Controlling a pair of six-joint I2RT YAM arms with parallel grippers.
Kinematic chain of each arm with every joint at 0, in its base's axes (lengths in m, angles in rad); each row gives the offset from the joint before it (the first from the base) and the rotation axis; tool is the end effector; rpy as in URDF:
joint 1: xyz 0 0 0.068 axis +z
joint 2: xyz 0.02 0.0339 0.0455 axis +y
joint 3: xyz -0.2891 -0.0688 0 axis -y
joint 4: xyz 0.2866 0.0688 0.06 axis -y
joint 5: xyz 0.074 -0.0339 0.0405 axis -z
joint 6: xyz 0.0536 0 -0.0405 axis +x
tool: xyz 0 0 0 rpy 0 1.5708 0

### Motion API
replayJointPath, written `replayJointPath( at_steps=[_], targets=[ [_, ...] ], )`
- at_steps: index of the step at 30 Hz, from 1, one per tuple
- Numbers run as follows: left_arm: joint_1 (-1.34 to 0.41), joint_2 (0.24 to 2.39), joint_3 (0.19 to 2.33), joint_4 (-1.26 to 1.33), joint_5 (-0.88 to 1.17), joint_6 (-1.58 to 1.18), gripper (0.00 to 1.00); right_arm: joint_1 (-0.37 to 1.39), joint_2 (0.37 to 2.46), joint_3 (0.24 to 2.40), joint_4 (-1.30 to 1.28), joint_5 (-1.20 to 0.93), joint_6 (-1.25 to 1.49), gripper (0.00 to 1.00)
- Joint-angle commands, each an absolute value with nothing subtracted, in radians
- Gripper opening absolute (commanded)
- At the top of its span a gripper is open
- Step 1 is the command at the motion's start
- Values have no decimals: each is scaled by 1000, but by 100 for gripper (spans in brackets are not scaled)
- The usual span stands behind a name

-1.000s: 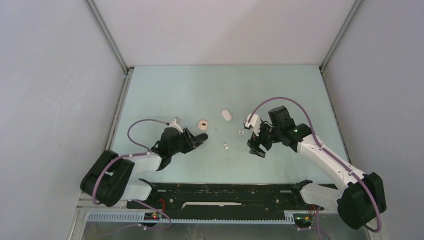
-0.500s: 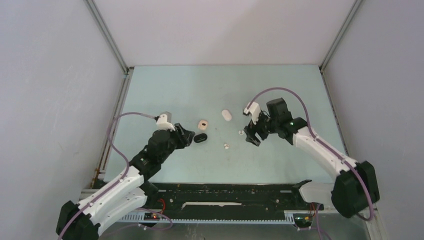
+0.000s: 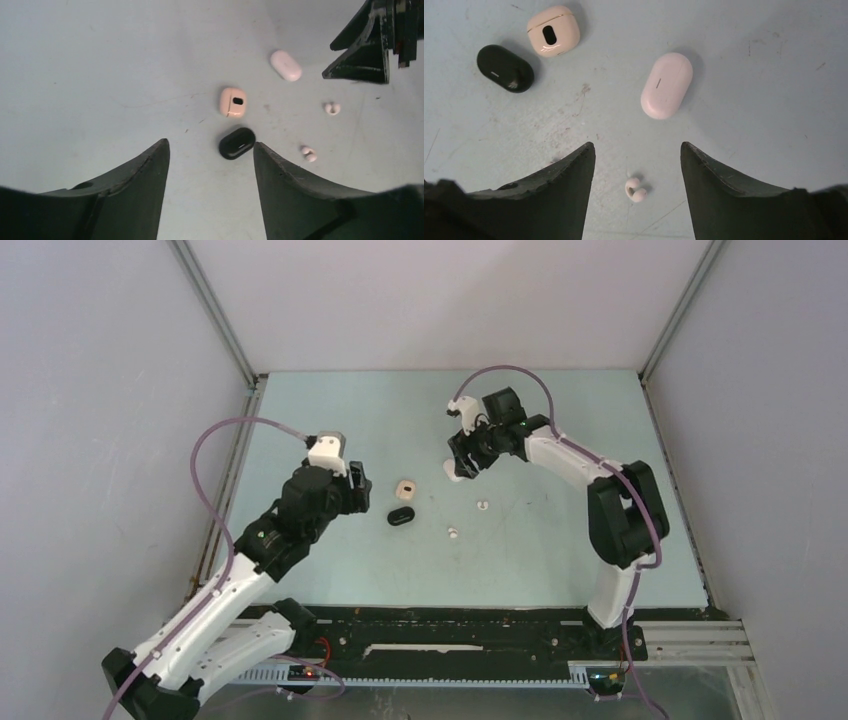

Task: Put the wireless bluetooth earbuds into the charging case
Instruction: Pick up the charging case at the center of the board.

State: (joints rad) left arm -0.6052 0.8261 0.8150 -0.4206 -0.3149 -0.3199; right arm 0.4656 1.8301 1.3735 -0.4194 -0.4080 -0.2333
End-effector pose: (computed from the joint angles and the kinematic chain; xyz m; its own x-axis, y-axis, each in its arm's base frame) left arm 0.1943 -0.1142 0.3306 -0.4240 -0.0703 -0.9029 0.1857 0.9691 -0.1626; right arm 0.3985 0.2240 0.2258 -0.5201 -0.4988 -0.6933 -0.7805 0.6073 0.1485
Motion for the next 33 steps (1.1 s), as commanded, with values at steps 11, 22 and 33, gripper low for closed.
replayJointPath(
  at_steps=[11, 22, 33],
  targets=[
    [-482, 759, 697, -374, -324, -247, 100, 510, 2100, 1637, -509, -338, -201, 71],
    [-468, 767, 685, -383, -238, -266, 96, 538, 2228, 1734, -525, -240, -202, 65],
    [-468, 762, 688, -369, -190, -264, 91, 536, 1999, 1491, -502, -298, -212, 38]
  ],
)
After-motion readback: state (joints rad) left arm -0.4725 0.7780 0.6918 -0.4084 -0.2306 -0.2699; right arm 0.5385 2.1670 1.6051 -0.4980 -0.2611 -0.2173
